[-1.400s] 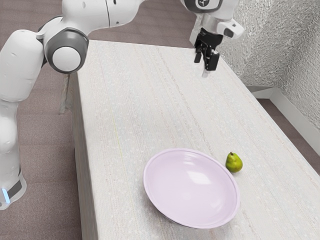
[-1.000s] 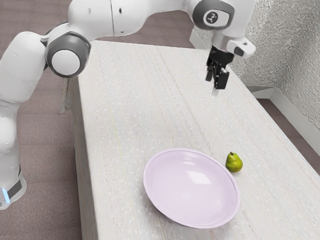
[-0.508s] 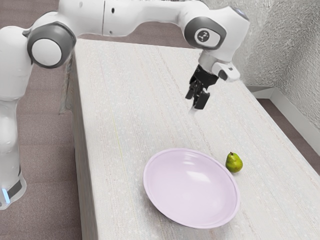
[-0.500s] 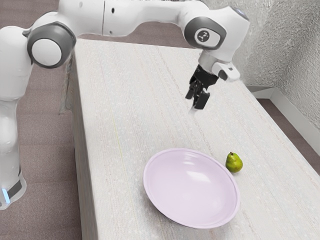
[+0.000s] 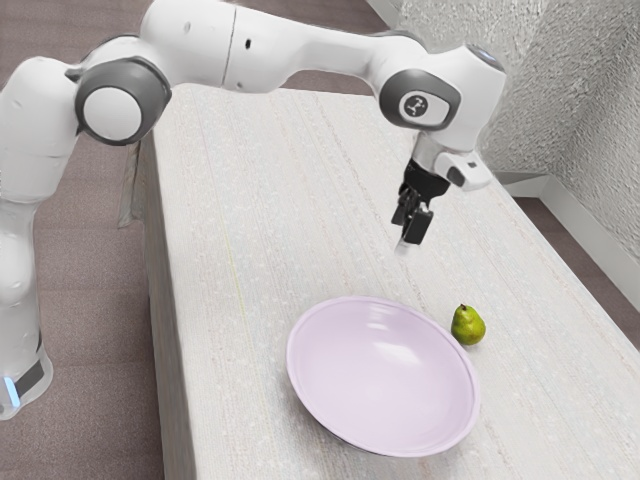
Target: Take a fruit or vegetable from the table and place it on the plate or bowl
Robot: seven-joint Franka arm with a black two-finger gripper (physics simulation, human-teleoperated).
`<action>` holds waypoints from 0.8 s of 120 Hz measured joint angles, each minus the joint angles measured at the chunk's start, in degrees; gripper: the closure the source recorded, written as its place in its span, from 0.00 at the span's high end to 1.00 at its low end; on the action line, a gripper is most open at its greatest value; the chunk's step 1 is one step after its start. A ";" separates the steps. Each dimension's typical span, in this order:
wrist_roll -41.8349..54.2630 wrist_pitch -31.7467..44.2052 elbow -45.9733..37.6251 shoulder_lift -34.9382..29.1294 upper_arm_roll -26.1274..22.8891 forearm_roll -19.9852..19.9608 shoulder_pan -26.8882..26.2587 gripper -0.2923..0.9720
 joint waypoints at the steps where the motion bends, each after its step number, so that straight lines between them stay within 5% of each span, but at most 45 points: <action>1: 0.10 0.16 0.02 0.26 0.34 0.00 -0.01 0.77; 33: 3.32 1.70 17.50 11.88 2.38 1.29 -5.58 0.77; 96: 10.74 1.44 35.00 27.76 3.95 1.57 -11.23 0.77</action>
